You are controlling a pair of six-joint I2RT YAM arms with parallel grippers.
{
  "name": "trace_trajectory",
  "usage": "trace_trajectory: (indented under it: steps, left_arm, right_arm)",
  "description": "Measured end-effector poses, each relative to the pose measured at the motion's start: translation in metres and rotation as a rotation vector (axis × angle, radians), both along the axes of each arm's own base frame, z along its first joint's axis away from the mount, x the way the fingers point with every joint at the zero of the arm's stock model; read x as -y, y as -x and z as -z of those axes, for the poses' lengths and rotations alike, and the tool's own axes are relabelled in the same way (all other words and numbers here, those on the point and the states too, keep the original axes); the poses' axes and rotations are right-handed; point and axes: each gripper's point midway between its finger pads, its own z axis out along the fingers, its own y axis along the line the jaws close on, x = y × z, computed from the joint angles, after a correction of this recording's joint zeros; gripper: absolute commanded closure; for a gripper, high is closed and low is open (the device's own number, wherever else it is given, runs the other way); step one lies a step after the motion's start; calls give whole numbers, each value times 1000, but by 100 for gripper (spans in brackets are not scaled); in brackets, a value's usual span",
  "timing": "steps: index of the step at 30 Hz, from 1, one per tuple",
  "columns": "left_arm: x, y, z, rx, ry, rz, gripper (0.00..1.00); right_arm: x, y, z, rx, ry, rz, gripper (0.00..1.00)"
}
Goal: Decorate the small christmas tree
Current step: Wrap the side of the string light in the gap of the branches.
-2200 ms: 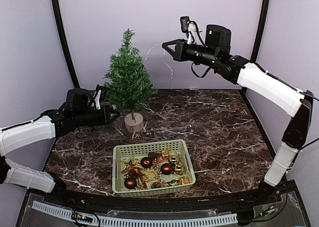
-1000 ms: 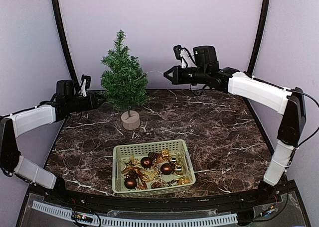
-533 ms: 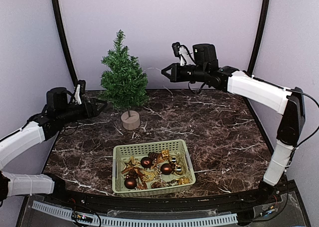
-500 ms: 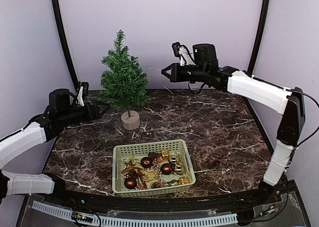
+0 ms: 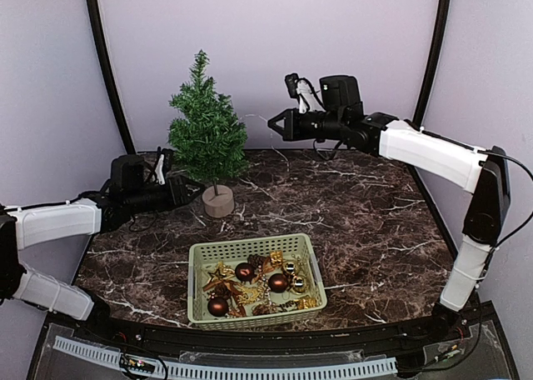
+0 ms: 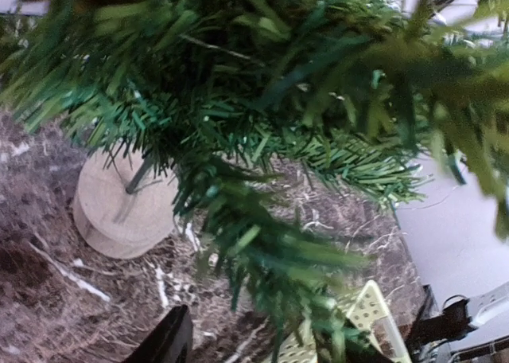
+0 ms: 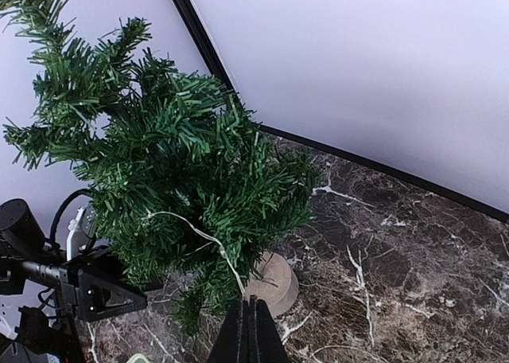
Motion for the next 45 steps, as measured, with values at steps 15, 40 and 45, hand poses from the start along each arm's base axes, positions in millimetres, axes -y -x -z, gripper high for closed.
trace_trajectory:
  steps: [15, 40, 45]
  left_arm:
    - [-42, -16, -17, 58, -11, -92, 100]
    - [-90, -57, -33, 176, -141, -161, 27]
    - [-89, 3, -78, 325, -135, -230, 27]
  right_arm:
    - [16, 49, -4, -4, 64, -19, 100]
    - [-25, 52, 5, -12, 73, -1, 100]
    - [-27, 43, 7, -23, 69, 20, 100]
